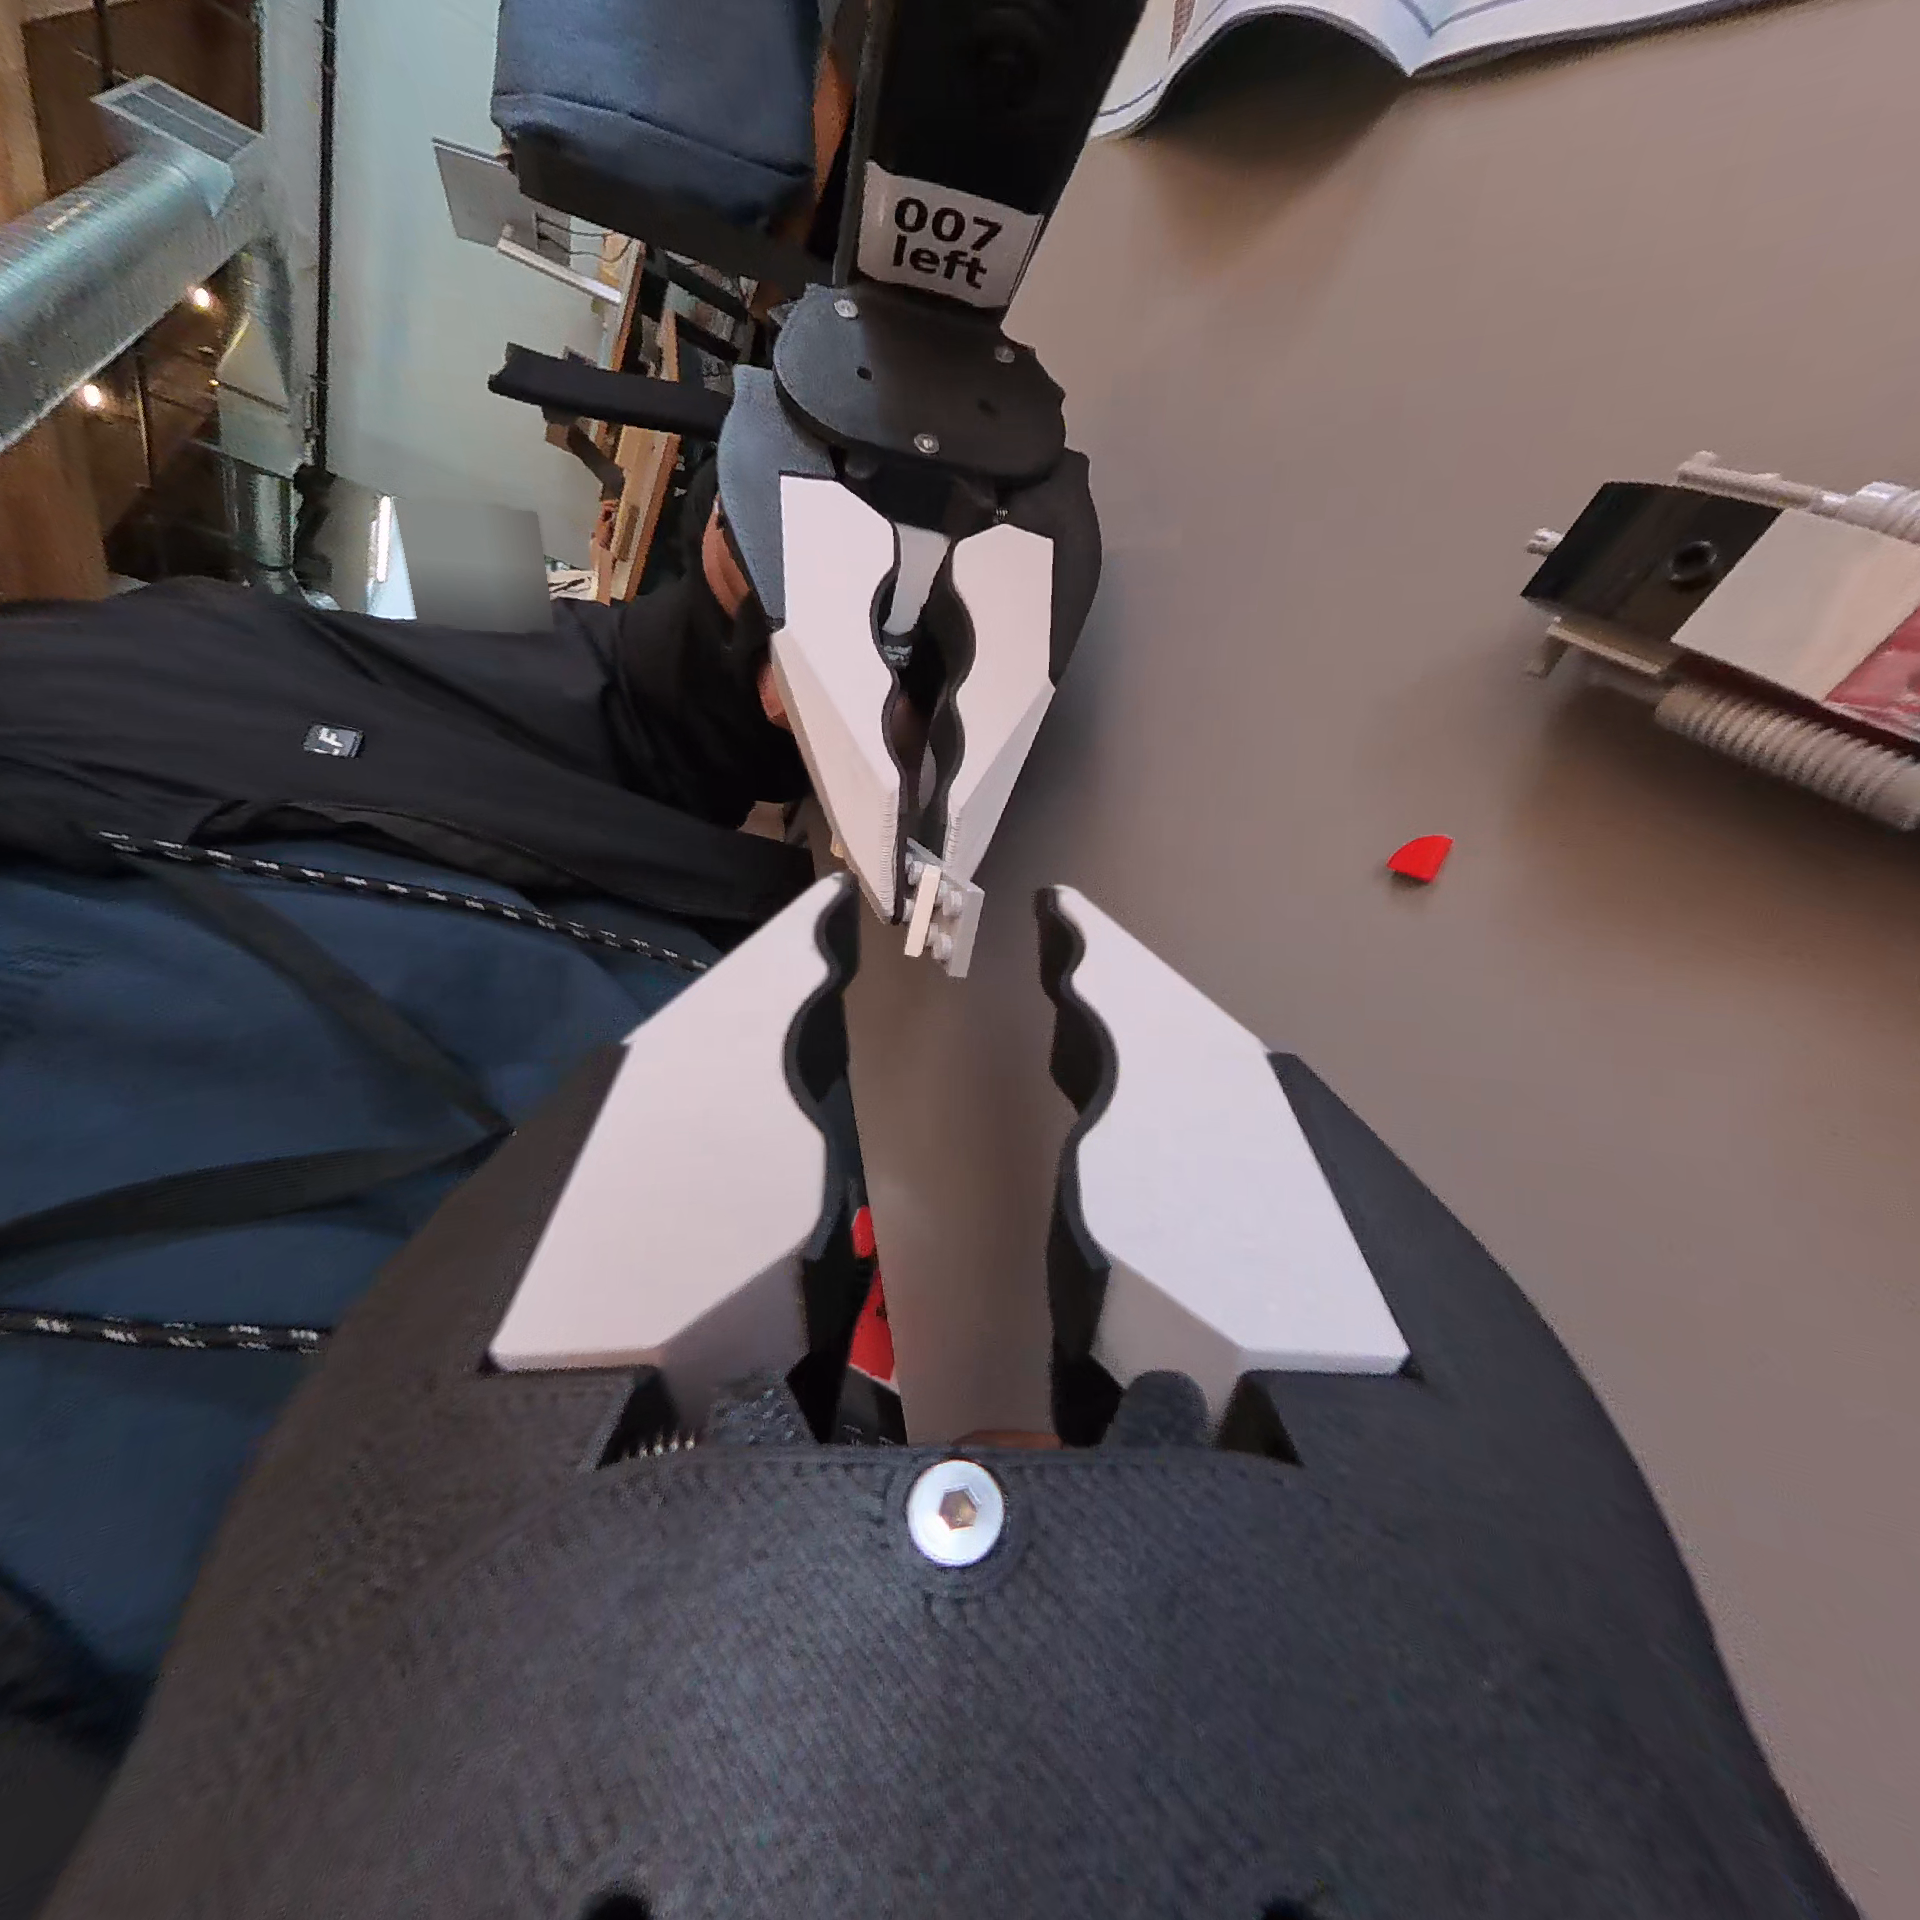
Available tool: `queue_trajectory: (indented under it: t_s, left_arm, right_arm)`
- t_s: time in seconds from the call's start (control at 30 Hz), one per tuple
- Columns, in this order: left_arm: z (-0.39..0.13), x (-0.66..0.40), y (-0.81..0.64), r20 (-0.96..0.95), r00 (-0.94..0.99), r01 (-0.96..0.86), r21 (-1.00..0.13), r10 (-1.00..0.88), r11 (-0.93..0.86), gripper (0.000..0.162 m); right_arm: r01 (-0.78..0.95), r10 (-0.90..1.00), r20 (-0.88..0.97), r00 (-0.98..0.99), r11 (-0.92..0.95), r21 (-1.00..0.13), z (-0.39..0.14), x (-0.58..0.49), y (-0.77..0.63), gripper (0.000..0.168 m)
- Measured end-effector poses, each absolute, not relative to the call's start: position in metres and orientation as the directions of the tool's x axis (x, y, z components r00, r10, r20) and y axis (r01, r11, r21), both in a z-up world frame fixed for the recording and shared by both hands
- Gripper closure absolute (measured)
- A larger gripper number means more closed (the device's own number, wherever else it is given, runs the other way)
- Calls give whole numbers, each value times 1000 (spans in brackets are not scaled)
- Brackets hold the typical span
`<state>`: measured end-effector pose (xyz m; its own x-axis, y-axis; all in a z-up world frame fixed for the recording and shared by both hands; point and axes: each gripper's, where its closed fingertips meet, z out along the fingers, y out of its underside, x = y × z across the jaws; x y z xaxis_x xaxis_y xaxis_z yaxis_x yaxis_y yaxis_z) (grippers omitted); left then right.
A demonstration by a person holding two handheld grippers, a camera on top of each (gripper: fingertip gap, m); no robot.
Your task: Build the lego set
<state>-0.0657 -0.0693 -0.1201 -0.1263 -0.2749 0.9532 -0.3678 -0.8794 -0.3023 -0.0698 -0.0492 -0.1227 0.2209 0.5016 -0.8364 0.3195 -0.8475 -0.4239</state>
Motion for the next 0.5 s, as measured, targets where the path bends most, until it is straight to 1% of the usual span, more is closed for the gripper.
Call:
queue_trajectory:
  t_s: [0.13,0.33,0.5]
  left_arm:
    - [-120,-65,-71,948,-131,-373,-317,-289,-872,157]
    - [-120,-65,-75,938,-135,-391,-347,-320,-852,157]
    - [-122,-64,-71,938,-113,-376,-347,-329,-859,157]
  right_arm:
    - [323,493,-851,184,-848,-421,-122,-68,-52,158]
    - [358,504,-851,146,-829,-429,-120,-66,-59,159]
    - [336,507,-846,167,-836,-435,-121,-67,-55,160]
